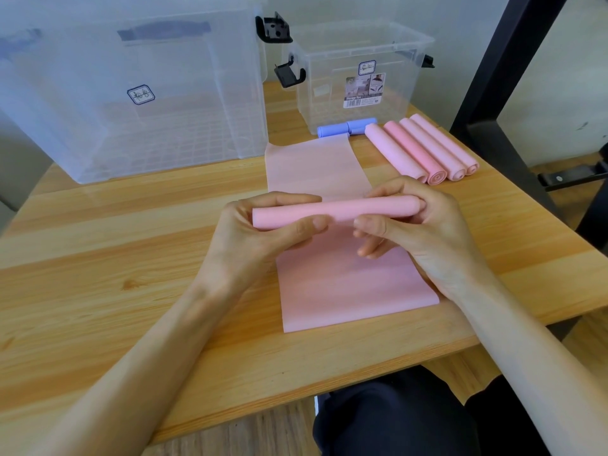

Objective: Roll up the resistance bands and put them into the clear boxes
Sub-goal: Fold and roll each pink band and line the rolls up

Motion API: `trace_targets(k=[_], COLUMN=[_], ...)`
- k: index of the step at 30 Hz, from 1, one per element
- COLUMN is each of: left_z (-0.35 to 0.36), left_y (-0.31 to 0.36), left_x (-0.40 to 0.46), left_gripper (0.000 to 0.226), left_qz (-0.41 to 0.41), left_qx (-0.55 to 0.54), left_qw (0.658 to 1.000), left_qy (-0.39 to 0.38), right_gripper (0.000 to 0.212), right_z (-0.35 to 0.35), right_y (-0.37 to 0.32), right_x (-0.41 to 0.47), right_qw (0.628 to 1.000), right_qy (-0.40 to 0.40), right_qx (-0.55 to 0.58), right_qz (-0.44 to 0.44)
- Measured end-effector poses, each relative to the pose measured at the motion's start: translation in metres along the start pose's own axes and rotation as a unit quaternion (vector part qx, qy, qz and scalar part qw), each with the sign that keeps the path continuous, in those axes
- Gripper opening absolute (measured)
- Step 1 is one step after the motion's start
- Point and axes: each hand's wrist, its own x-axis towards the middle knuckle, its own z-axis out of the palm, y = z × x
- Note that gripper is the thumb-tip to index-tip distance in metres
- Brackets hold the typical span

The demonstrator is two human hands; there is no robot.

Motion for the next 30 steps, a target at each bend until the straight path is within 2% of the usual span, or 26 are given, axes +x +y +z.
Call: trace_targets(k=[3,6,12,21,30], left_z=[0.0001,0.0010,0.0006,0.0010,0.0004], left_y=[0.0002,0.0007,-0.0007,0.0004,-0.0006], left_x=[0.0003,0.0003,0.0004,0.0010,0.0009], left_gripper=[0.034,0.029,0.018,0.023,0.023], left_qz=[-0.009,-0.014,-0.007,-0.024,-0.017], left_qx=[-0.014,-0.033,-0.023,-0.005,0.021], left_qw=[1.000,0.999,1.000,1.000,1.000], left_qy=[-0.014,-0.029,-0.013,0.008,-0.008], right_gripper=[0.026,0.029,0.032,0.025,0.021], right_z=[0.0002,0.0006,0.0001,0.0010,0.0024], right_y=[0.0009,-0.0006,-0.0007,0.0000,-0.0011], right_x=[-0.0004,-0.0008,-0.0018,-0.0005,-0.0010], right_qw=[1.000,1.000,1.000,1.000,1.000], right_qy=[0.006,0.011,0.013,-0.014,0.021], right_qx=[0.004,0.013,0.010,0.007,0.014], right_qz=[0.000,0.007,0.010,-0.005,0.002])
